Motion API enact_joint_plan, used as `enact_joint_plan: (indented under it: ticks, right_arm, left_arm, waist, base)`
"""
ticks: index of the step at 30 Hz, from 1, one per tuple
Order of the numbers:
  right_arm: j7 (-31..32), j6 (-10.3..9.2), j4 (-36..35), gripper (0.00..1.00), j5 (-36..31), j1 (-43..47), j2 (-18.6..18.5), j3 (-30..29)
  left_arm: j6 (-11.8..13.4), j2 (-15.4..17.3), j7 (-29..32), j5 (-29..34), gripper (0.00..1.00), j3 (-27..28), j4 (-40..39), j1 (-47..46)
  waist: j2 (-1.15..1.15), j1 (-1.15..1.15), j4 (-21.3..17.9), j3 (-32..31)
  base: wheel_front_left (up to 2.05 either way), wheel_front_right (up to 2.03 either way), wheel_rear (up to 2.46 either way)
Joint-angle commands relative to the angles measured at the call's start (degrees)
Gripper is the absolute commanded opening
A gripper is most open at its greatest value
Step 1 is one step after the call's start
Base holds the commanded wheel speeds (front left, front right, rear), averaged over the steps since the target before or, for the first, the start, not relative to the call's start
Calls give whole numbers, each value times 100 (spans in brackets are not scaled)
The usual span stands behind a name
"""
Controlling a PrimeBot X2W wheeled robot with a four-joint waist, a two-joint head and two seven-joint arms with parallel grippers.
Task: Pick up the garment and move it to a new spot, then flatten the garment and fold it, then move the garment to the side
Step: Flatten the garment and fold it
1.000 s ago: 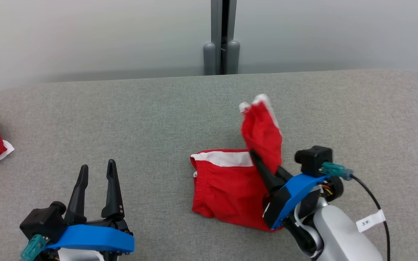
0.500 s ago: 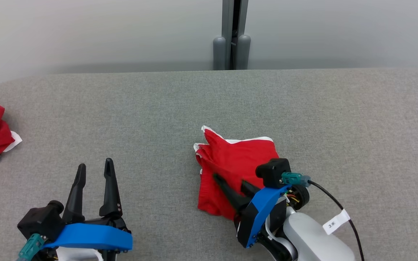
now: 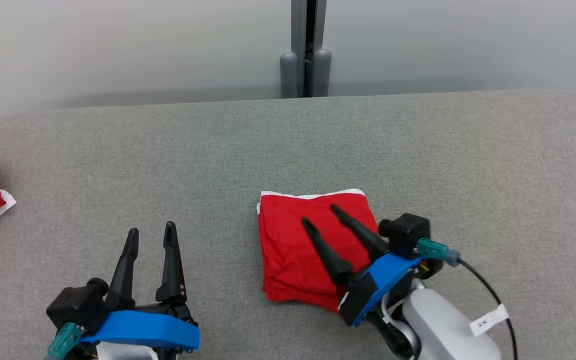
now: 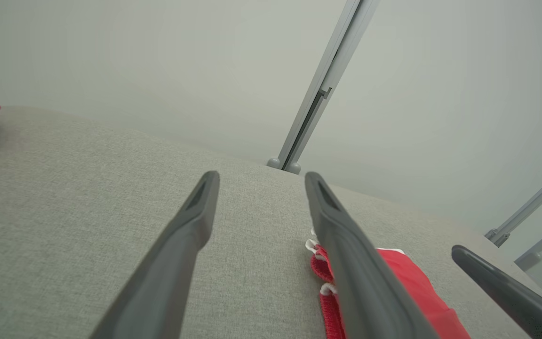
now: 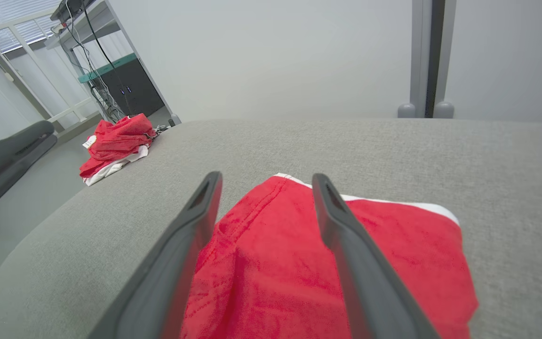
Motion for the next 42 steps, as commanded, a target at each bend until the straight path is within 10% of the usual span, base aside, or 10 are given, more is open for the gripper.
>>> enact_joint_plan:
  ticks: [1,5,6,9,29,34,36,42]
  right_arm:
    - [-57,1,-6,100,-94,62,-19,-105]
    - [-137,1,162,96,-908,59,-13,-570]
    - [-134,1,193,47,-1082,66,-15,-636]
    - [-25,1,273,0,-1339,158,-11,-578]
    - [122,1,666,0,-969,7,-16,1455]
    - [-226,1,396,47,-1054,-7,-15,1290]
    - [-305,1,217,96,-1113,60,-17,1134]
    - [-387,1,-306,100,-1369,424,-18,297]
  left_arm:
    - [-45,3,-23,29,100,-16,9,-69]
    - [-51,-17,-18,30,100,-60,40,-91]
    - [-59,-22,-16,29,100,-69,50,-102]
    - [-78,-28,-12,19,100,-74,87,-139]
    - [-202,-142,-40,-93,100,56,272,-90]
    - [-265,-129,-46,63,100,93,369,-82]
    - [-279,-122,-45,149,100,113,411,-80]
    - [-353,-116,-51,392,100,184,553,-94]
  waist:
    - [0,0,-9,-3]
    - [0,0,-15,6]
    - [0,0,-5,11]
    - [0,0,45,21]
    - [0,0,163,-12]
    - [0,0,37,-121]
    - [0,0,-14,-176]
    - [0,0,-136,-339]
  base:
    - [0,0,0]
    - [0,0,0]
    - [0,0,0]
    - [0,0,0]
    - [0,0,0]
    - [0,0,0]
    - [0,0,0]
    - [0,0,0]
